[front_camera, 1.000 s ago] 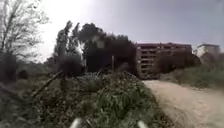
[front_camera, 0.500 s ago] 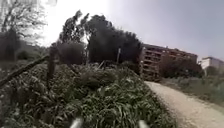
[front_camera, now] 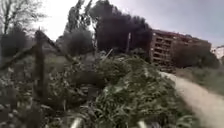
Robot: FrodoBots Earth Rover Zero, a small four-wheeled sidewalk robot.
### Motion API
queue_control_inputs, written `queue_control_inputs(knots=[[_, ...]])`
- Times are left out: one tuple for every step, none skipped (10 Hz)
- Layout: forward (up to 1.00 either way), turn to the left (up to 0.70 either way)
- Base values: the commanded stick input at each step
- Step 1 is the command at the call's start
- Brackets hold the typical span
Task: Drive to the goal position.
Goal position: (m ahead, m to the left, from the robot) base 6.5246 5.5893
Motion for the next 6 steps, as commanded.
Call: queue_control_inputs(knots=[[-1.00,0.00],[-1.00,0.00],[-1.00,0.00],[-1.00,0.00],[-1.00,0.00],[-1.00,0.00]])
